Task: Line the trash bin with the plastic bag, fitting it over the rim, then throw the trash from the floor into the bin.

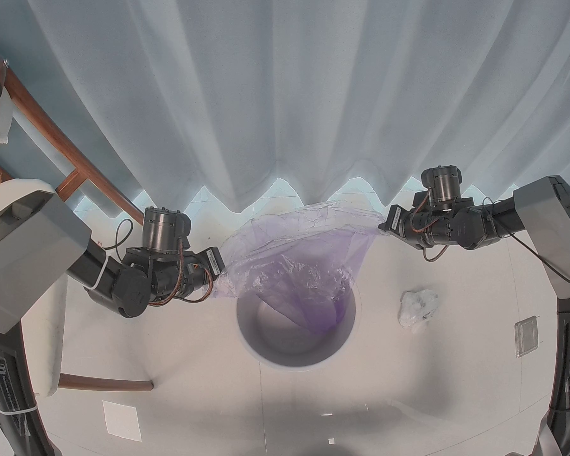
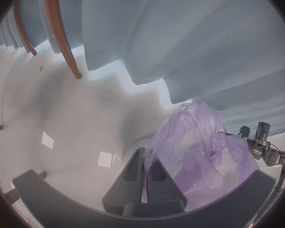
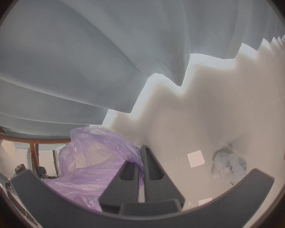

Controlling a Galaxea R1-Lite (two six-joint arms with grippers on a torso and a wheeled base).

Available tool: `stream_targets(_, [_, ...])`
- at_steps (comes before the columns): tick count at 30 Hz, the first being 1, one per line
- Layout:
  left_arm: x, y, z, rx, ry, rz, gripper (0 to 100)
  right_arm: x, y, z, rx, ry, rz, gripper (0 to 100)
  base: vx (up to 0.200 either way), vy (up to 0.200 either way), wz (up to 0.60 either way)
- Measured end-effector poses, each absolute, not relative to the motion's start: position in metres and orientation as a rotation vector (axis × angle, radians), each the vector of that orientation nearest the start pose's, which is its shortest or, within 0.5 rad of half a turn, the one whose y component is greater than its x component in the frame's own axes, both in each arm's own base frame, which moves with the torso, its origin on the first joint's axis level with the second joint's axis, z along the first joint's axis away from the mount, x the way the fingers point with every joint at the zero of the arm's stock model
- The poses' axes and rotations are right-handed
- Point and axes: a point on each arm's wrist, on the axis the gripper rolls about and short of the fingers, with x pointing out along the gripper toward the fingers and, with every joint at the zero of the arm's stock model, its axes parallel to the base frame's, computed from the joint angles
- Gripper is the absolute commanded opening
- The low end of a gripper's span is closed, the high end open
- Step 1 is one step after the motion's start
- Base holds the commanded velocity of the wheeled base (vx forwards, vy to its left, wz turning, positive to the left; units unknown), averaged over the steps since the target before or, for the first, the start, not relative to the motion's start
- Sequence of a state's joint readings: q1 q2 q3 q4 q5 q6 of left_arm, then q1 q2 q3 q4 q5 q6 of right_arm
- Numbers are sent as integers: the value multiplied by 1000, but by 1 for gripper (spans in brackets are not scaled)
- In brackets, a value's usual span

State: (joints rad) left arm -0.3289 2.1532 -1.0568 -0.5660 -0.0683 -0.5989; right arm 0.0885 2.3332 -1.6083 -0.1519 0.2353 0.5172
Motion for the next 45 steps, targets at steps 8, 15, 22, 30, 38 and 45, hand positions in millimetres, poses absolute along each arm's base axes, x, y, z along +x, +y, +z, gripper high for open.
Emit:
stream_targets(8, [376, -130, 63, -500, 669, -202, 0, 468, 43, 86, 546, 689, 141, 0, 0, 0, 0])
stream_targets(15, [363, -126, 46, -489, 732, -179, 0, 457, 41, 69, 551, 751, 120, 0, 0, 0, 0])
stream_targets(22, [346, -120, 33, -481, 744, -161, 0, 438, 39, 58, 558, 781, 118, 0, 0, 0, 0])
stream_targets(30, [328, -116, 24, -485, 703, -169, 0, 418, 38, 52, 561, 760, 126, 0, 0, 0, 0])
stream_targets(38, [308, -116, 16, -481, 691, -192, 0, 397, 37, 45, 562, 704, 143, 0, 0, 0, 0])
stream_targets(45, [293, -114, 10, -477, 675, -195, 0, 379, 36, 40, 558, 630, 168, 0, 0, 0, 0])
